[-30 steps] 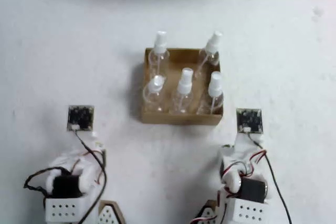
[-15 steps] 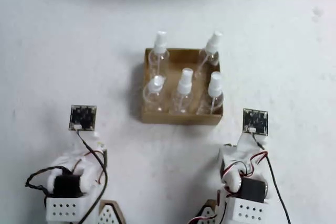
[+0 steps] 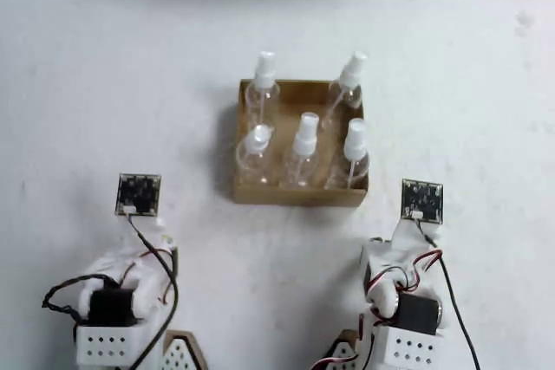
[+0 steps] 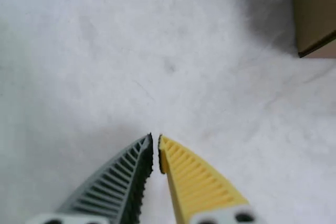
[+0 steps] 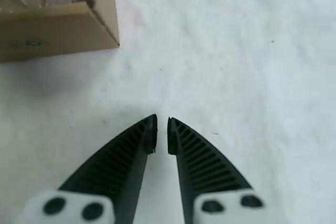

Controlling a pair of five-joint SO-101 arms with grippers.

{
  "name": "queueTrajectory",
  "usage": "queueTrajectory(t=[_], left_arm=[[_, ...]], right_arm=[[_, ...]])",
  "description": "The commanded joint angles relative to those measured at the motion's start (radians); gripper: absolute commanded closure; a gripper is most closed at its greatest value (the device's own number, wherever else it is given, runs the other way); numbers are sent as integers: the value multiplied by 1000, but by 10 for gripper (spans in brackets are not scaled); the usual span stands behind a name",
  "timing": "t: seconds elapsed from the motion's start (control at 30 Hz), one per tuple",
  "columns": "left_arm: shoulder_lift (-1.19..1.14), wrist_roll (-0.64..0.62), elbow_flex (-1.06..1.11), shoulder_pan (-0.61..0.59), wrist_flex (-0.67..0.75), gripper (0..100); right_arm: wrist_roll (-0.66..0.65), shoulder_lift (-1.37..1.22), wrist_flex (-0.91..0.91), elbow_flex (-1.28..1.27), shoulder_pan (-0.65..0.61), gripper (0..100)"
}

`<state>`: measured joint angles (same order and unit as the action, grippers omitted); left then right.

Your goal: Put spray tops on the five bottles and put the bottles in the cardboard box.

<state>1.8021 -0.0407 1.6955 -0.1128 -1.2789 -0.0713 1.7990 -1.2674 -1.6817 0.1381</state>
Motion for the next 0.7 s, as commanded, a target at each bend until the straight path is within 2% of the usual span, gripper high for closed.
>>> queueTrajectory(t=[0.0, 0.67], left_arm=[[-1, 0, -3, 4, 5, 978], [1, 2, -3, 8, 3, 976]], right_arm=[[9, 4, -2, -9, 16, 982], [8, 4, -2, -9, 16, 982]])
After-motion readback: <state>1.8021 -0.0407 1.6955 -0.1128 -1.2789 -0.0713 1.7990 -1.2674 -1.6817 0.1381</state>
